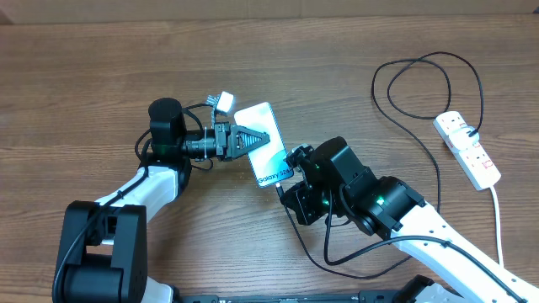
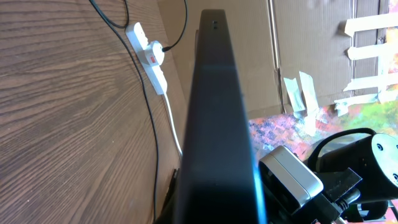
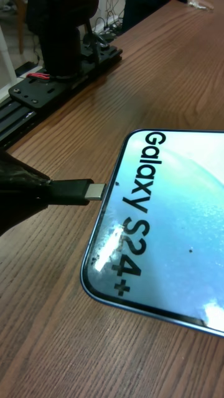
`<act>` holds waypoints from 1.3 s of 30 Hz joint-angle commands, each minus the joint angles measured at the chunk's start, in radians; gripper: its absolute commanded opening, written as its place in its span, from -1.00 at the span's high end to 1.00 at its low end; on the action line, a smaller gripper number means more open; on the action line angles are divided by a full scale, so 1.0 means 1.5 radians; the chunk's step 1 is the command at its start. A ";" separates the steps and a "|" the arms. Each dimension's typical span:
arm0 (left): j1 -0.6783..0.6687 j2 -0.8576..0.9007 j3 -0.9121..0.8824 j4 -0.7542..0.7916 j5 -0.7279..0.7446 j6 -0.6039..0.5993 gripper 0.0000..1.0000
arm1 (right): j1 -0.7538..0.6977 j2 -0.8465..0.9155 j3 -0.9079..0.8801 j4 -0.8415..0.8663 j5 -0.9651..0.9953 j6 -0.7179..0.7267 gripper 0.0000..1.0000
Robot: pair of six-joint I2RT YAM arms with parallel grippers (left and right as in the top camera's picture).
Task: Plug charger to phone and switch on socket
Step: 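Align the plug with the phone's port and push it in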
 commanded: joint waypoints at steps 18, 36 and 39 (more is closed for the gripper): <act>-0.006 0.000 0.018 0.005 0.027 0.013 0.91 | 0.003 0.009 0.023 0.011 0.005 -0.004 0.92; -0.006 0.000 0.018 0.005 0.039 0.046 0.92 | 0.003 0.009 0.023 0.009 0.008 -0.005 0.92; -0.006 0.000 0.018 0.005 0.039 0.046 0.92 | 0.003 0.009 0.023 0.009 0.016 -0.005 0.92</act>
